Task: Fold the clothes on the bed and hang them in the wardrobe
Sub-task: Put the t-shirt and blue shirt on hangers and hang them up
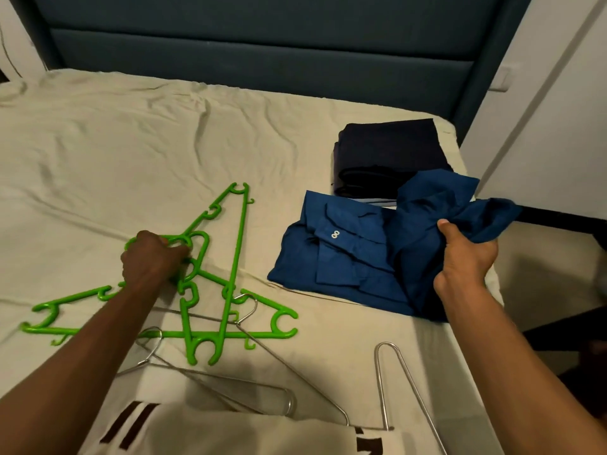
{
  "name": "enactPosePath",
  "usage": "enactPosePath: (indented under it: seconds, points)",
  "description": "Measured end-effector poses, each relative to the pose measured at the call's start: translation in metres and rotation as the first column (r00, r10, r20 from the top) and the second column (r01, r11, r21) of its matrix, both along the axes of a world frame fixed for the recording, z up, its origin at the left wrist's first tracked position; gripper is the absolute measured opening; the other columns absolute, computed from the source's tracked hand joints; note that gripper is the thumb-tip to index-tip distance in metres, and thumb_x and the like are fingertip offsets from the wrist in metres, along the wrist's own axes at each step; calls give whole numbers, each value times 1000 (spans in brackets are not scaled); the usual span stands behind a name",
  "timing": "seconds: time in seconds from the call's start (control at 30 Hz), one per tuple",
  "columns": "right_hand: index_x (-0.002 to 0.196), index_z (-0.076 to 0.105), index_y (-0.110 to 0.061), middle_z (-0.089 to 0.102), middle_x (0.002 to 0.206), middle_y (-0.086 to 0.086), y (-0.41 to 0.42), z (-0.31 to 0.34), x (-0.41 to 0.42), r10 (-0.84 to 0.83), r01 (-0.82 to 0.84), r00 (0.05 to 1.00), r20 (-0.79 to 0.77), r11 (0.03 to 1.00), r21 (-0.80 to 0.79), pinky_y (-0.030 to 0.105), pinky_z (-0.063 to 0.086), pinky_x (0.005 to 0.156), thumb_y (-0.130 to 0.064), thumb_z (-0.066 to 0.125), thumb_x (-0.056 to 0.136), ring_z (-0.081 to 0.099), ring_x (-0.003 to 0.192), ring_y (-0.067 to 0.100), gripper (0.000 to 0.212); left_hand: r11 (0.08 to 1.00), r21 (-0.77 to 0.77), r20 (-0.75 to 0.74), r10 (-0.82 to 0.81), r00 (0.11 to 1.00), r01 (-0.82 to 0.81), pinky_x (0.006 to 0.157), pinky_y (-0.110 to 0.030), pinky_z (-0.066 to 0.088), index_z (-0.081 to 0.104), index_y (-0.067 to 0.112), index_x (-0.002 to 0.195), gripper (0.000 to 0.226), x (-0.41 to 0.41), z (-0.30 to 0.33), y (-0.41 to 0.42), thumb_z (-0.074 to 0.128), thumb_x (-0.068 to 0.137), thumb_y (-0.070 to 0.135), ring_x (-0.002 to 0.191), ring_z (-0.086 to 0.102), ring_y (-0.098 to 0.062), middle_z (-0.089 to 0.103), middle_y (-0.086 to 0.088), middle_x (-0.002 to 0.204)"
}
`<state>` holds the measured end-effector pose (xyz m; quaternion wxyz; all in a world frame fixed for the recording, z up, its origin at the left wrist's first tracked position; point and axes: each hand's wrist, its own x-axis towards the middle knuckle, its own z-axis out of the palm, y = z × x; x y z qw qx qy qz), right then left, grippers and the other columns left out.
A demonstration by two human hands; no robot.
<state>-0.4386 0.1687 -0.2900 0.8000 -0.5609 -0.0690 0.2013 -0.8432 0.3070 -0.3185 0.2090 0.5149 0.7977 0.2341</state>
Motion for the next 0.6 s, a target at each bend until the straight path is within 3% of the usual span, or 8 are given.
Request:
enactPosePath:
  seconds: [0.07, 0.2, 0.3, 0.37, 0.47, 0.6]
  points:
    - [125, 60, -15, 68, 112, -7, -4, 1, 3, 0, 0, 1000, -9, 1000, -3, 31, 57, 92, -3, 80, 78, 68, 100, 8, 52, 1000, 16, 4, -18, 1000, 18, 92, -47, 44, 52, 0, 121, 57, 5, 4, 1, 80, 79, 28, 115, 54, -45, 59, -27, 120]
    - [128, 59, -15, 69, 113, -7, -10, 3, 7, 2, -2, 1000, -30, 1000, 0, 32, 57, 92, -4, 80, 78, 68, 100, 9, 55, 993, -15, -116, -115, 986, 114, 89, -48, 44, 49, 0, 124, 61, 15, 9, 0, 74, 86, 40, 116, 53, -47, 56, -30, 121]
    - [127, 60, -14, 69, 112, -6, -14, 4, 10, 12, -12, 999, -44, 1000, -1, 32, 57, 91, -4, 79, 79, 68, 100, 10, 53, 986, -51, -101, -166, 981, 161, 81, -42, 47, 64, 3, 104, 46, 16, 13, 7, 74, 86, 43, 96, 62, -40, 67, -23, 97]
    - [127, 59, -15, 69, 112, -7, -16, 4, 12, 16, -16, 999, -48, 1000, -9, 32, 57, 91, -5, 80, 79, 68, 100, 10, 53, 991, -31, -20, -134, 991, 133, 79, -43, 54, 67, 6, 88, 37, 16, 16, 13, 79, 82, 41, 82, 66, -36, 69, -19, 81]
    - [128, 59, -15, 69, 113, -6, -20, 3, 13, 20, -21, 998, -51, 1000, -16, 33, 57, 91, -7, 80, 79, 68, 99, 10, 54, 998, 55, 317, -43, 947, 27, 80, -53, 60, 61, 15, 82, 24, 16, 16, 15, 83, 80, 22, 72, 71, -33, 70, -25, 92]
    - [127, 60, -14, 70, 114, -4, -21, 2, 16, 19, -20, 999, -50, 1000, -9, 33, 58, 90, -6, 80, 79, 69, 99, 11, 53, 970, 244, 498, -108, 860, -20, 54, -35, 61, 61, 19, 84, 18, 38, 42, 4, 73, 86, 7, 46, 68, -15, 70, -21, 87]
